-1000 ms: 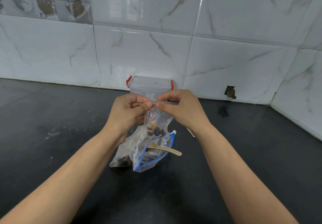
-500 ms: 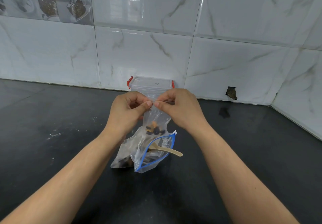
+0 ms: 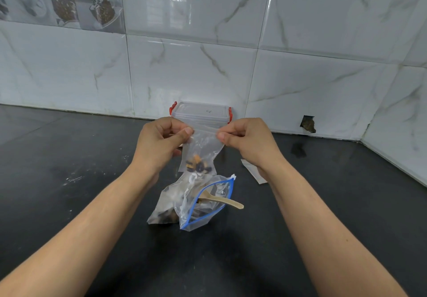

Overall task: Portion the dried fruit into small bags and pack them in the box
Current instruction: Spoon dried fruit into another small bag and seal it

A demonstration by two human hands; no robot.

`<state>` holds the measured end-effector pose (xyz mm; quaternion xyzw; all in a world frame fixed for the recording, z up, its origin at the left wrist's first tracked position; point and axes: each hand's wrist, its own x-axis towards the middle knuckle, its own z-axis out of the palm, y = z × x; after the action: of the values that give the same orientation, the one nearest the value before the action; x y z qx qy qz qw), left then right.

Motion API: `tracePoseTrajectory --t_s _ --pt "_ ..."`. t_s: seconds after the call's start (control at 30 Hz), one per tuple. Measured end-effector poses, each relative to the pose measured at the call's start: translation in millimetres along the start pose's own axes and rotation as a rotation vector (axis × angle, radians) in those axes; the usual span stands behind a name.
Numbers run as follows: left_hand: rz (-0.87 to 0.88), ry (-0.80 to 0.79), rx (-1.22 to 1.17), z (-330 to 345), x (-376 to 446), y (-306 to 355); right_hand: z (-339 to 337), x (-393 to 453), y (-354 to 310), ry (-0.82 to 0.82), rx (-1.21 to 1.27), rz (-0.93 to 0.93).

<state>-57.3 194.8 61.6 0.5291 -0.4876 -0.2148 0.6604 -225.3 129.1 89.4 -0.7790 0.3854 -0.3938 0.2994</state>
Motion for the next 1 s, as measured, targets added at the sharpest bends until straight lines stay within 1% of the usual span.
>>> tracePoseTrajectory --t_s 0.13,0.2,0.23,0.3,0.37,0.5,0.6,0.7,0.77,1.0 --pt "0.035 -0.005 0.057 -0.8 11.3 1.9 4.1 13.8 -1.0 0.066 -0.144 -0.043" --pt "0.035 0.003 0.068 -2.3 23.7 3.1 5.1 25.9 -2.7 0.086 -0.102 -0.058" --pt "0.029 0.003 0.062 -3.3 31.0 3.6 5.2 32.2 -2.7 0.059 -0.033 -0.049" --pt "0.005 0.005 0.030 -4.8 44.3 3.8 5.9 43.1 -1.8 -0.049 0.088 0.000" --pt "-0.018 0.016 0.004 -4.8 55.9 1.0 10.0 50.8 2.2 -0.127 0.134 0.069" --pt "-0.062 0.011 0.024 -5.2 79.0 -9.7 22.8 74.7 10.7 -0.111 0.120 0.164" --pt "-0.177 -0.018 -0.003 -7.9 95.6 -29.3 34.9 100.0 21.1 -0.105 0.169 0.237" --pt "-0.300 -0.053 0.081 -11.4 105.7 -58.1 51.8 117.4 36.6 -0.162 0.190 0.304" --pt "-0.331 -0.061 0.114 -12.3 107.1 -77.8 65.6 123.1 47.2 -0.191 0.210 0.348" --pt "-0.389 0.061 0.199 -16.5 129.1 -136.1 110.9 150.4 77.6 -0.200 0.167 0.427"
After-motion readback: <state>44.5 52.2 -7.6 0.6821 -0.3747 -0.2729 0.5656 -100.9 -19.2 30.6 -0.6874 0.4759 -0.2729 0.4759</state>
